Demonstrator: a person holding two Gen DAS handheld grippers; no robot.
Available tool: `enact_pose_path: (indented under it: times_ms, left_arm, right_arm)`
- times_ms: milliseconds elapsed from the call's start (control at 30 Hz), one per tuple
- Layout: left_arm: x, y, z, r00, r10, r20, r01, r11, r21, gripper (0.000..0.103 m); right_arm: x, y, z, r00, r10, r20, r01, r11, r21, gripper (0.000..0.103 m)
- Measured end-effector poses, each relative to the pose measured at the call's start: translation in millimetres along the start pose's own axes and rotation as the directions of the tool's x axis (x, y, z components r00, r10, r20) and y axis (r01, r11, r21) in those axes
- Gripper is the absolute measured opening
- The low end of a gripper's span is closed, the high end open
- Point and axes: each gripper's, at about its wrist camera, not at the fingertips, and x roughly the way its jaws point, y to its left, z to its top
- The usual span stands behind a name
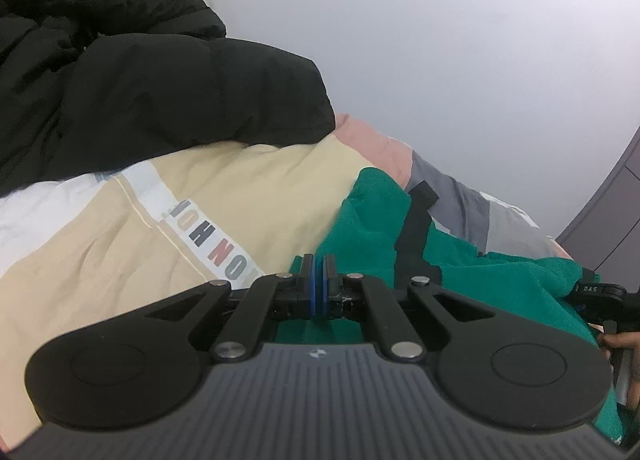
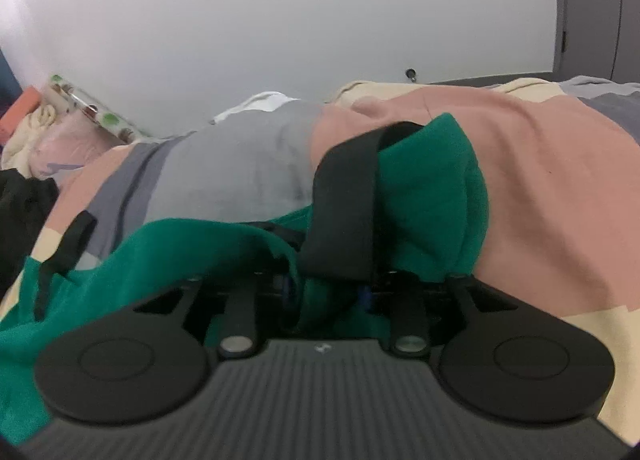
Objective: Fold large clothes
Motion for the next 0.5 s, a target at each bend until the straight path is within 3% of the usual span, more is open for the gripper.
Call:
enact_pose_path:
  times_ms: [167, 267, 433, 500]
  left_arm:
    - [-9.2, -9.3, 0.7, 1.0, -0.014, 0.002, 0.014, 0.998, 0.058, 0.005]
    - [-23.6, -11.8, 3.1, 0.999, -0.046, 0.004, 0.046, 0.997, 0.057, 0.01]
    - [-65.9, -20.0, -1.2, 0.995, -0.098, 0.036, 0.095, 0.993, 0.074, 0.037]
    - [-83.4, -24.6, -4.9, 0.991, -0.126, 0.041, 0.123, 0.99, 0.065, 0.043]
  right_arm:
    - [-22.1, 6.1, -7.4, 0.999, 0.039, -0.014, -0.039, 0.999, -0.015, 0.063]
    - [-49.6, 12.7, -19.7, 0.999, 0.048, -0.004, -0.048, 0.998, -0.03, 0.064]
    - [-105.9, 21.7, -52.4, 0.997, 0.076, 0.033, -0.075, 0.996, -0.044, 0.065]
    - [-131.5, 22.7, -69.8, 0.995, 0.086, 0.054, -0.084, 0.996, -0.042, 0.065]
